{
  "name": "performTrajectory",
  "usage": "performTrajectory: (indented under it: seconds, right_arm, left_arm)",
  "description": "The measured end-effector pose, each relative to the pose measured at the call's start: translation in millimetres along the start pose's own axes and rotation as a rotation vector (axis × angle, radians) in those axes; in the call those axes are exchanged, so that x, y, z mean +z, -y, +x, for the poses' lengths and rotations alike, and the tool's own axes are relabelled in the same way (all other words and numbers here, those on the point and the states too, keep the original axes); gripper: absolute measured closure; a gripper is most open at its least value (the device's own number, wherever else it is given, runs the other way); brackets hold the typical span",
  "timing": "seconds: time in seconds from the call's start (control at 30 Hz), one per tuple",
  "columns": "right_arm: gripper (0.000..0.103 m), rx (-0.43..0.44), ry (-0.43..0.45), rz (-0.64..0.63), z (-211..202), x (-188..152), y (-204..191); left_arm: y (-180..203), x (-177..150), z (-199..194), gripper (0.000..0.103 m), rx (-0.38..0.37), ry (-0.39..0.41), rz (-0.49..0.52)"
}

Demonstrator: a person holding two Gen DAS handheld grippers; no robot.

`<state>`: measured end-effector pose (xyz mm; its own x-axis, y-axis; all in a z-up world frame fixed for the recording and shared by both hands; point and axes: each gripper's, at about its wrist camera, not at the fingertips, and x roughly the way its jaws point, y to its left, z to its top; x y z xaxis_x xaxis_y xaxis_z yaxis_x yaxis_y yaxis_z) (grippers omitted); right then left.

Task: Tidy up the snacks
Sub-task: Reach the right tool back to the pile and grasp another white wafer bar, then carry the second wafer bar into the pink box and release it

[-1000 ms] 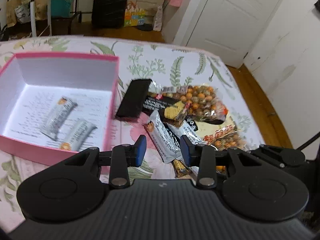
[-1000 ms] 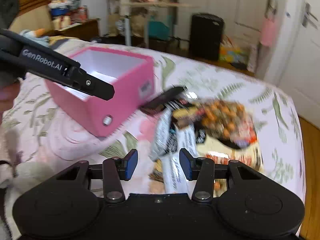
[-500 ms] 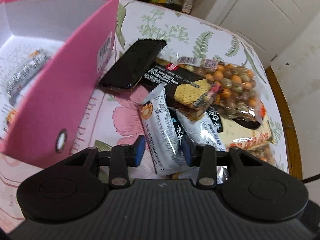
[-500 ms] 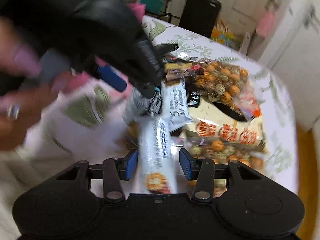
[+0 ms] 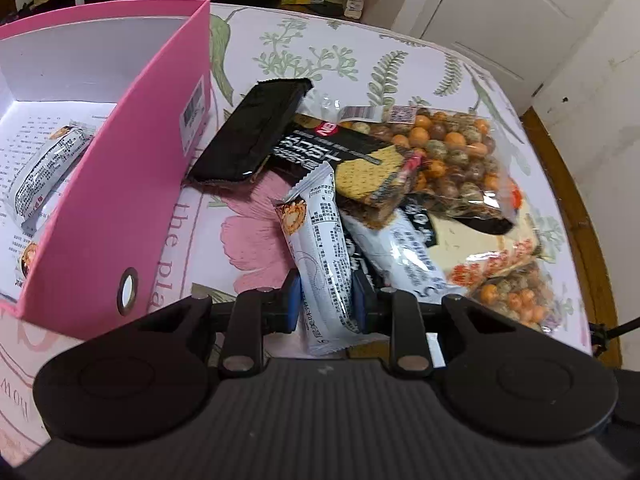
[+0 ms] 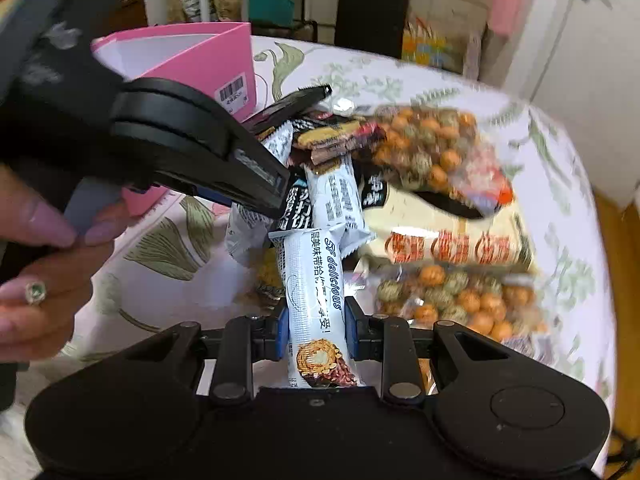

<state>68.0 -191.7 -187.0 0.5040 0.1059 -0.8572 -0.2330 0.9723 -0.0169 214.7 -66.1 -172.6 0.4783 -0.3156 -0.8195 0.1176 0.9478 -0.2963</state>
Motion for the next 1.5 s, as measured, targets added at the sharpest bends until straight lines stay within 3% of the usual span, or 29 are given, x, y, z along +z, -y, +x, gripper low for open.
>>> performTrajectory:
  seconds: [0.13, 0.27, 0.47, 0.67, 1.07, 1.33, 1.5]
  right_arm:
    - [0.073, 0.067, -0.019, 0.150, -1, -3, 18]
    - [0.072, 0.068, -0.009, 0.223, -10, -7, 26]
    - [0.072, 0.066, 0.016, 0.243, -31, -15, 27]
    - [0.072, 0.079, 0.041, 0.274, -54, -11, 29]
    - [0.072, 0.154, 0.040, 0.327, -80, -24, 15]
    - [0.072, 0.256, 0.030, 0.338, -108, -23, -14]
    - [0.072, 0.306, 0.018, 0.280, -124, -9, -35]
  left_arm:
    - [8, -2, -13, 0.078, 0.029, -0.008, 0.036]
    - [17, -6, -25, 0.078, 0.095, -0.022, 0.082]
    - [24, -19, -41, 0.078, 0.104, -0.043, 0.120]
    - [36, -31, -65, 0.078, 0.145, -0.007, 0.196]
    - [29, -59, -98, 0.078, 0.107, -0.122, 0.198]
    - [7, -61, -149, 0.078, 0.080, -0.106, 0.231]
    - [-19, -57, -175, 0.078, 0.068, -0.107, 0.234]
